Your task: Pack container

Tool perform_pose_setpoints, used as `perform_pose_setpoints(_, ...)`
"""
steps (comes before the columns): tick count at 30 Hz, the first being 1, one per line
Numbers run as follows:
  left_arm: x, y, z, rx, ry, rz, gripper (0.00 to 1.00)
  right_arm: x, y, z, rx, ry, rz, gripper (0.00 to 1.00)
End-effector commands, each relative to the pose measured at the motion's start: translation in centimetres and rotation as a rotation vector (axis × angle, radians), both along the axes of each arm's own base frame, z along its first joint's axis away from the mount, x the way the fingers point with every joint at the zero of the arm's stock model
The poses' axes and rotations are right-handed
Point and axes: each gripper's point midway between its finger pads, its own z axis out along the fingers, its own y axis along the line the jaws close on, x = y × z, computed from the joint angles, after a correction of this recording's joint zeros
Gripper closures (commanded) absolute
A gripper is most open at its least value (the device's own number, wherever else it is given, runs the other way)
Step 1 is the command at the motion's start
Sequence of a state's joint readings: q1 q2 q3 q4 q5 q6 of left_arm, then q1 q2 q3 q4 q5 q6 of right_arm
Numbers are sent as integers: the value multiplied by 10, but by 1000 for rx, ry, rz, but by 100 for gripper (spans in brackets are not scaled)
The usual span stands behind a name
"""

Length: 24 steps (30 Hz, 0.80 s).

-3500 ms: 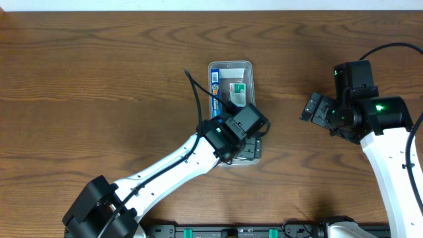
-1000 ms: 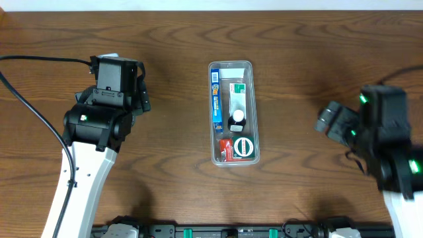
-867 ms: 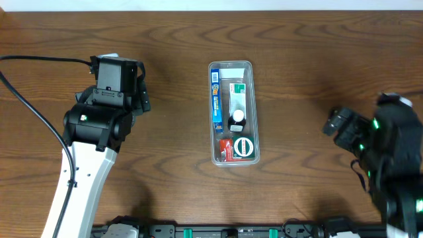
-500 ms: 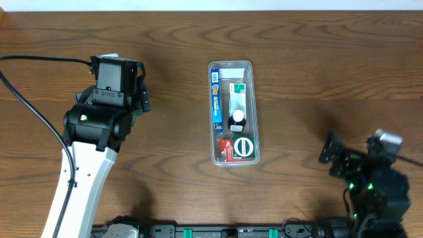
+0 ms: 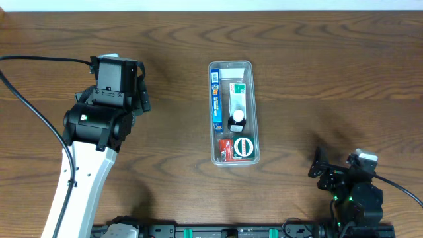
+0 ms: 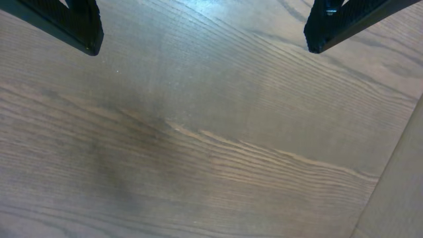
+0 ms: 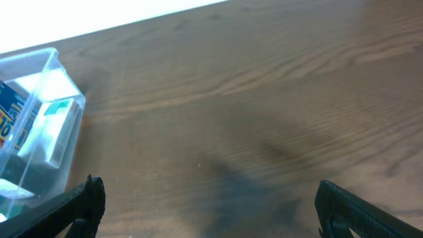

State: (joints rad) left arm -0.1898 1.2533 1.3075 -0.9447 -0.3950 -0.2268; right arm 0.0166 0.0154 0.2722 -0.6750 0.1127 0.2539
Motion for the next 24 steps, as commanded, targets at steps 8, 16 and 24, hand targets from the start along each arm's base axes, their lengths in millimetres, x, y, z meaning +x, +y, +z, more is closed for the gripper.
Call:
perform_pose_setpoints(8, 0, 2, 0, 14, 10, -8, 2, 2, 1, -30, 6, 55, 5, 1)
perform_pose_setpoints(16, 0, 2, 0, 14, 10, -8, 2, 2, 2, -46, 52, 84, -13, 1)
perform_pose_setpoints(24, 0, 2, 0, 14, 10, -8, 2, 2, 3, -46, 54, 84, -7, 1)
